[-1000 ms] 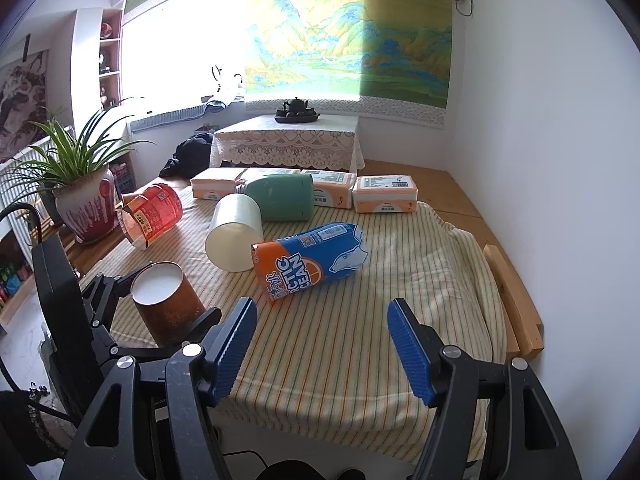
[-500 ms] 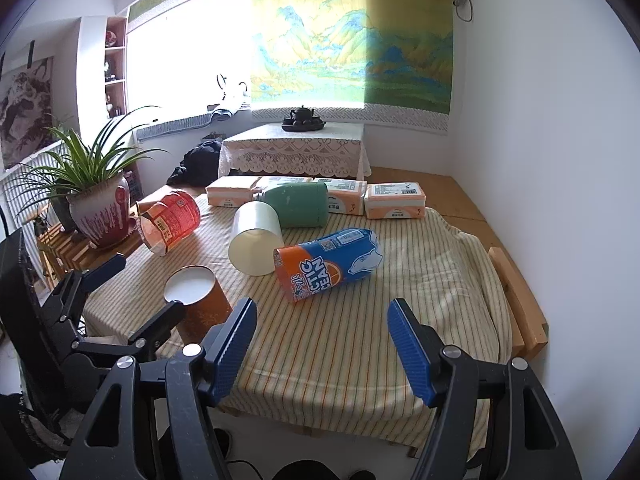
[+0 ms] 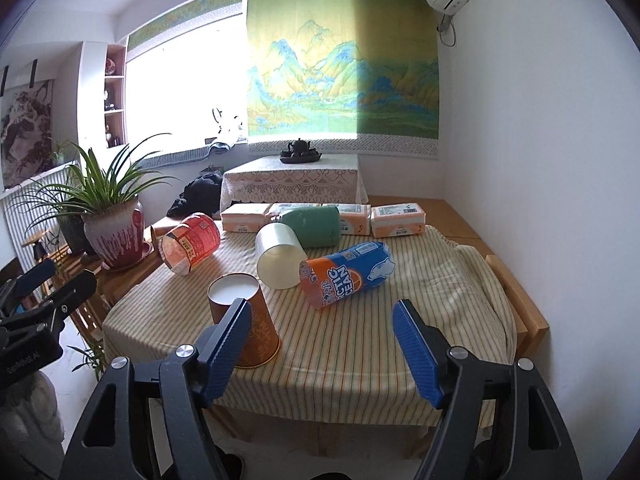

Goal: Flip cup upside down

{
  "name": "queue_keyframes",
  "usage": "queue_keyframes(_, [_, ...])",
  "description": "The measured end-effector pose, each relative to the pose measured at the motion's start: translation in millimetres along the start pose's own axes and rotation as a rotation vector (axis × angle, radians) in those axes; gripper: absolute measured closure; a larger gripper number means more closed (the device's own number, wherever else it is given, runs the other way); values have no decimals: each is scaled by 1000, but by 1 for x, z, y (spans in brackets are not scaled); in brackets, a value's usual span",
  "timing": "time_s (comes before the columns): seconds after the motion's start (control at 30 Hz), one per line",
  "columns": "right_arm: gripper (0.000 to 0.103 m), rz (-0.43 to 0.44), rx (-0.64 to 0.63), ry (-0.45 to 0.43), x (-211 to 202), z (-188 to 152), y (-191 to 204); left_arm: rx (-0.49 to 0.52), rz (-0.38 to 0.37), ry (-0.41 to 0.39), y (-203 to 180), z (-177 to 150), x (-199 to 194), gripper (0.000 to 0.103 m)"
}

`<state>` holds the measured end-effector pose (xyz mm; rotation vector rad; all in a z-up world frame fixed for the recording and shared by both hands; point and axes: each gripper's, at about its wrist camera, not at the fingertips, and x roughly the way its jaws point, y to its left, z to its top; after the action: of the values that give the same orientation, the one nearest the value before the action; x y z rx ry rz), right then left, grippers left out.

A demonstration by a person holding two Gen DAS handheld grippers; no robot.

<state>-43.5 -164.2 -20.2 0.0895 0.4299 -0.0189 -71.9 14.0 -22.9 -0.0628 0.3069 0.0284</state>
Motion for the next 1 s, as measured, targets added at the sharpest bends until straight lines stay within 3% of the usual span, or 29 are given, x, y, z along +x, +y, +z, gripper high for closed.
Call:
queue_keyframes(0.33, [24, -152, 14, -110, -27, -7, 2, -44, 62, 40, 14, 3, -12, 1])
queue_keyframes(1.0, [23, -137, 56, -137, -37, -13, -5, -18, 55, 41, 0, -1, -12, 1])
